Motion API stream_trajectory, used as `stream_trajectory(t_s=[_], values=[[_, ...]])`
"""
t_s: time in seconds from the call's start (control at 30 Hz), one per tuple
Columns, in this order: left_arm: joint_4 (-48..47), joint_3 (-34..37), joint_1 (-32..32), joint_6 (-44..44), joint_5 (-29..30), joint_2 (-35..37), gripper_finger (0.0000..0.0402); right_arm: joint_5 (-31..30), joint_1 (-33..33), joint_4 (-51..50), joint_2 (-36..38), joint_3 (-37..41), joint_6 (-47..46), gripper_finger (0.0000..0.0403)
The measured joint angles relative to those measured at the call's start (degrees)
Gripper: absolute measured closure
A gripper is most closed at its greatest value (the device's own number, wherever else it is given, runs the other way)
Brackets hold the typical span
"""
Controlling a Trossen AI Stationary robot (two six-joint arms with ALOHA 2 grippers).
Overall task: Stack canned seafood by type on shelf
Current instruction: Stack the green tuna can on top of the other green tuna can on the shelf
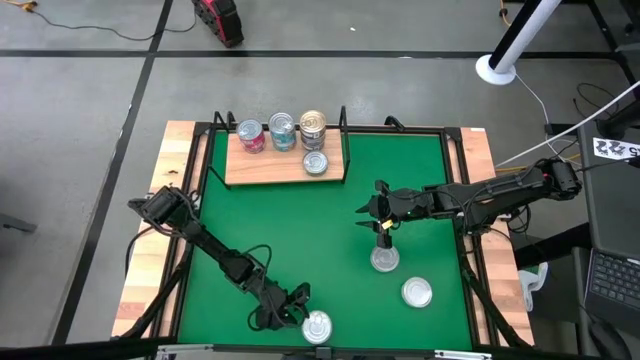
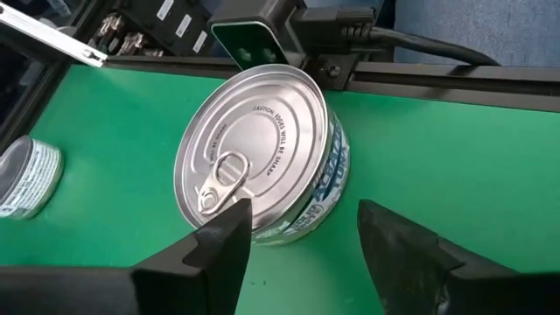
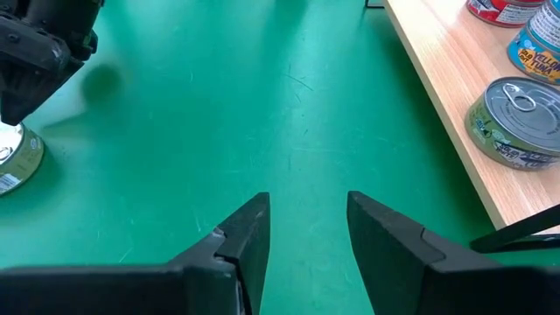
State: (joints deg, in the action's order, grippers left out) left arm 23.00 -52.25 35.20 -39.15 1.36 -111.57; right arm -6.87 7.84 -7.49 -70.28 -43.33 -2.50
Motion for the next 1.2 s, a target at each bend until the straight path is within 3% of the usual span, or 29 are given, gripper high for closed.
stream_trajectory(t_s=[0.4,0.6,1.2], values=[[1.48,-0.11,-1.10,0.74,-0.82,-1.24,0.0222,0.00,0.00,-0.06,0.00,0.00,0.00,0.0251],[2.69,-0.11,-3.03,3.00,3.65,-1.44,0.0247,0.00,0.00,-0.04,0.00,0.00,-0.01,0.0251],[3.24,-0.11,-10.95,15.66,5.56,-1.44,0.0332,0.00,0.02,-0.02,0.00,0.00,-0.04,0.0251]])
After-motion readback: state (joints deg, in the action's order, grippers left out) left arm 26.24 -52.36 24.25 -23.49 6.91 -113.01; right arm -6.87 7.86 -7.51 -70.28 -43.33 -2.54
